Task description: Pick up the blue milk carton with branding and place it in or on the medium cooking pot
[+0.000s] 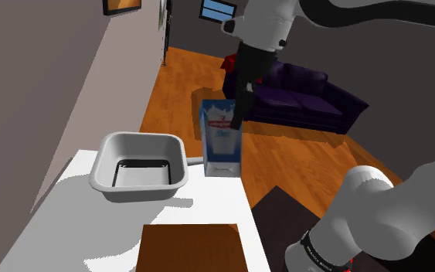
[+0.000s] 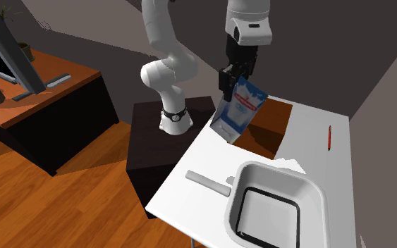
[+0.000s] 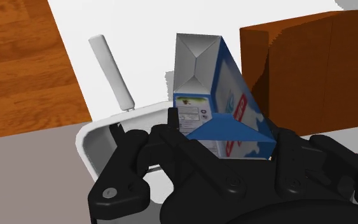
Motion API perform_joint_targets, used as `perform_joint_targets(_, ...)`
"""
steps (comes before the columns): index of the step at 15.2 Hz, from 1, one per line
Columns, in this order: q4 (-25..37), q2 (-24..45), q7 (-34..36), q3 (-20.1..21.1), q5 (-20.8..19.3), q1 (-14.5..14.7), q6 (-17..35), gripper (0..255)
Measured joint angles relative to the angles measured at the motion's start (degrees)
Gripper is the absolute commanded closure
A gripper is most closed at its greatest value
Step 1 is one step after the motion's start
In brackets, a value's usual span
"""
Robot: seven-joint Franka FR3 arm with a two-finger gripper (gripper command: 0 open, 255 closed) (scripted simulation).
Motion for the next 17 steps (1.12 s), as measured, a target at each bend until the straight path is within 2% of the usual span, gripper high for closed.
perform_joint_targets(9, 20.40, 18.91, -2.57, -1.58, -2.84, -2.30, -1.69, 255)
perform_joint_targets(12, 30.23, 26.59, -3.49, -2.09, -3.77, -2.93, -3.88, 255)
perform_joint_targets(14, 32.10, 28.88, -3.69, -2.20, -4.03, -3.06, -3.51, 255)
perform_joint_targets(17, 30.35, 29.03, -3.85, -2.28, -4.07, -3.13, -1.61, 255)
